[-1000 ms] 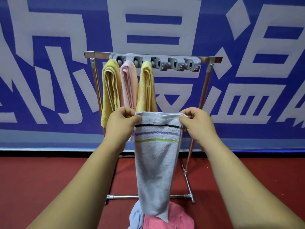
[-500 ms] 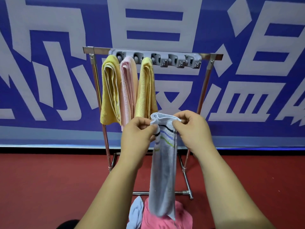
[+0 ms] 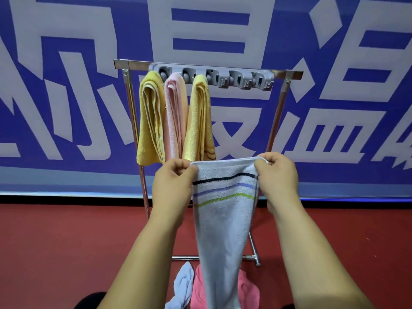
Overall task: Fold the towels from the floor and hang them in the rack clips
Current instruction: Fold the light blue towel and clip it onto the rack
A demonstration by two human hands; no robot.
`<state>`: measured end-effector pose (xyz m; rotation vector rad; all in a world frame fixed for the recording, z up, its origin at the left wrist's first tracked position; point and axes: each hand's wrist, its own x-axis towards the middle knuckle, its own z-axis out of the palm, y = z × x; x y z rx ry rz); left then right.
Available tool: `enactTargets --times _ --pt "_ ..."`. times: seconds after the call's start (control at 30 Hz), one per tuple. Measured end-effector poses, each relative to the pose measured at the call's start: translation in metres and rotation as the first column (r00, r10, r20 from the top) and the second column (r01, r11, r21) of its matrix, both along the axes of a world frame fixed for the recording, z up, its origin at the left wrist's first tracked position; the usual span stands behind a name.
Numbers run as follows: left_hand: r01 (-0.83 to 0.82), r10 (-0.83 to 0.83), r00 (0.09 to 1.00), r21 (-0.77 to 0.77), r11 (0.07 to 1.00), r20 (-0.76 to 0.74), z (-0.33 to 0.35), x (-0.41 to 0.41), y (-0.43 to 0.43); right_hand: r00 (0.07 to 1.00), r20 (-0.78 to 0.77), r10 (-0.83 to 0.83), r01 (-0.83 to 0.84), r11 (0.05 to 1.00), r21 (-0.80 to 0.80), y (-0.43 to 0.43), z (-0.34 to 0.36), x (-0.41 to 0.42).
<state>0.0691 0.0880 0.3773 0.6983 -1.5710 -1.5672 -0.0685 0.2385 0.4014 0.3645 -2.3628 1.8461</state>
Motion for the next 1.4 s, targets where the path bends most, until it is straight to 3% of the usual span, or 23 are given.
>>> enactTargets --times 0.13,0.4,0.57,0.8,0.9,1.1,1.4 --pt "-0.042 0.044 0.998 -0.064 0.997 0.035 0.003 -0.001 -0.003 1.000 0.009 0.027 -0.028 0.999 0.025 -0.004 -0.004 0.001" --pt "0.046 -0.047 0.999 0.038 0.998 0.018 -0.005 -0.006 0.016 0.989 0.009 0.148 -0.148 0.987 0.055 -0.008 -0.016 0.014" --pt "0.089 -0.090 0.996 0.018 0.996 0.023 -0.007 -0.004 0.022 0.974 0.029 0.226 -0.228 0.968 0.107 -0.006 -0.023 0.014" --pt "0.057 -0.053 0.997 -0.069 0.996 0.051 -0.001 -0.001 0.014 0.950 0.005 0.313 -0.291 0.879 0.377 0.006 -0.026 0.001" --pt "0.073 -0.069 0.996 -0.082 0.994 0.056 0.000 -0.001 0.014 0.957 -0.015 0.290 -0.256 0.866 0.431 0.006 -0.031 -0.002" --pt "0.081 -0.060 0.990 -0.159 0.984 0.128 -0.004 -0.002 0.018 0.978 0.039 0.206 -0.208 0.927 0.312 -0.001 -0.032 -0.001" --pt "0.165 -0.152 0.981 -0.102 0.981 0.122 -0.009 -0.004 0.032 0.993 0.025 0.113 -0.114 0.927 0.356 -0.004 -0.023 -0.001"
